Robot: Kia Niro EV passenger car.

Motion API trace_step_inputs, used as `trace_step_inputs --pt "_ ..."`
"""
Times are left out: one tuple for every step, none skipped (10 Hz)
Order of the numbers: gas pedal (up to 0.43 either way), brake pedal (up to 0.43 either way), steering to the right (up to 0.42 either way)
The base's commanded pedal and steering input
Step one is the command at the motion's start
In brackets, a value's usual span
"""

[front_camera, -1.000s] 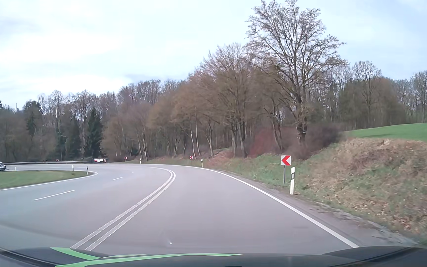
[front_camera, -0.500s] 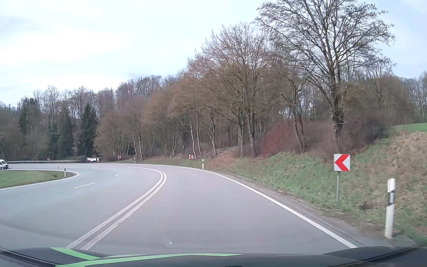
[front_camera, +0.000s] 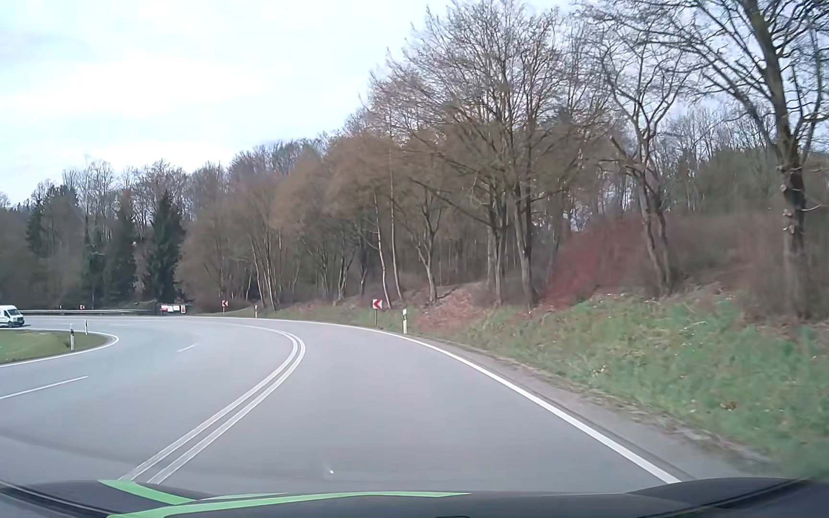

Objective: Follow the waypoints while adhering to traffic rules and regulations

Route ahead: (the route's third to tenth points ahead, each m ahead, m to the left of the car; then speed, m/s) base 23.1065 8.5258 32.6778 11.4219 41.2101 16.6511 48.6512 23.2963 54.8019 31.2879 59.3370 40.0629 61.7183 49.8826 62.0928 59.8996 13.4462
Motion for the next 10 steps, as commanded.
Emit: trace_step_inputs --pt "0.000 0.122 -0.025" --pt "0.000 0.128 -0.029" --pt "0.000 0.134 -0.033" --pt "0.000 0.140 -0.037" --pt "0.000 0.146 -0.042" --pt "0.000 0.146 -0.045" --pt "0.000 0.146 -0.048" --pt "0.000 0.146 -0.050" --pt "0.000 0.152 -0.053" --pt "0.000 0.146 -0.054"
